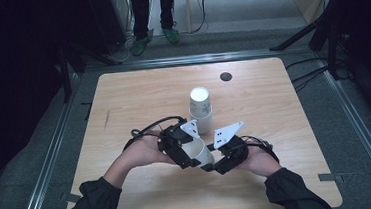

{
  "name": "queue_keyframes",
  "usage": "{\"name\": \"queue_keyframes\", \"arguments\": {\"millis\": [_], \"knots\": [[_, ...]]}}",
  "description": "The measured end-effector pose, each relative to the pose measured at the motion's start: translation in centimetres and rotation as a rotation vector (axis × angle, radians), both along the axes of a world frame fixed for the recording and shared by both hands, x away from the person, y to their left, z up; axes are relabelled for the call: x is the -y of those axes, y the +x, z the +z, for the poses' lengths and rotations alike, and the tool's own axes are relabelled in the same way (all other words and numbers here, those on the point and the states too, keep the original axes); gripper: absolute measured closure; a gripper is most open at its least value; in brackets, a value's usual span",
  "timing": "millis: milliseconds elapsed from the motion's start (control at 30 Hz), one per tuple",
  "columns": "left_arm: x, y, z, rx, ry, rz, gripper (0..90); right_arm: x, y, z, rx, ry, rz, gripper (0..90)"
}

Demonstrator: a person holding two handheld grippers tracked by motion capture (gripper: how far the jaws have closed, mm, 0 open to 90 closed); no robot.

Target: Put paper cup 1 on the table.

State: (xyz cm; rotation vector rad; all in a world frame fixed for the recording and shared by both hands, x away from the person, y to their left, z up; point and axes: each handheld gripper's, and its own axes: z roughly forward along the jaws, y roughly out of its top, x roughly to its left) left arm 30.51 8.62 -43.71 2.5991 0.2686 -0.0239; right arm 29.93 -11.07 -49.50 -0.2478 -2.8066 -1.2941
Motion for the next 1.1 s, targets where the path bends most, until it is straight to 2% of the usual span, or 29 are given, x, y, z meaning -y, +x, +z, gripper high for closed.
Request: {"name": "queue_keyframes", "arguments": {"millis": [100, 133, 333, 433, 633, 800, 900, 933, 1033, 1067, 1100], "knots": [[-0.2, 0.0, 0.2, -0.002, -0.044, -0.008, 17.2, 0.2, 0.1, 0.2, -0.005, 0.014, 0.002, 35.7], [-0.3, 0.0, 0.2, -0.005, -0.058, -0.004, 14.4, 0.4, 0.2, 0.4, -0.020, 0.037, -0.003, 35.7], [-1.0, 0.5, 0.5, -0.017, -0.139, 0.037, 10.8, 1.1, 0.5, 0.9, -0.020, 0.075, -0.020, 35.6], [-1.6, 0.6, 0.5, -0.023, -0.194, 0.068, 10.1, 1.2, 0.7, 1.3, -0.022, 0.098, -0.023, 35.7], [-2.7, 0.5, 0.4, -0.031, -0.274, 0.109, 9.8, 1.3, 1.2, 1.9, -0.035, 0.145, -0.017, 35.6], [-3.5, -0.1, 0.5, -0.007, -0.351, 0.157, 10.0, 0.9, 1.5, 2.1, -0.055, 0.173, 0.001, 35.6], [-3.9, -0.3, 0.5, -0.007, -0.415, 0.186, 10.9, 0.4, 1.5, 2.1, -0.067, 0.173, 0.015, 35.6], [-4.1, -0.5, 0.5, 0.004, -0.428, 0.194, 11.1, 0.2, 1.6, 2.1, -0.070, 0.176, 0.019, 35.6], [-4.5, -0.6, 0.4, -0.002, -0.462, 0.211, 12.7, -0.2, 1.7, 2.1, -0.069, 0.176, 0.032, 35.6], [-4.5, -0.7, 0.3, -0.007, -0.467, 0.214, 13.2, -0.4, 1.8, 2.1, -0.066, 0.178, 0.037, 35.5], [-4.5, -0.8, 0.3, 0.007, -0.465, 0.224, 13.2, -0.5, 1.8, 2.1, -0.068, 0.180, 0.037, 35.6]]}}
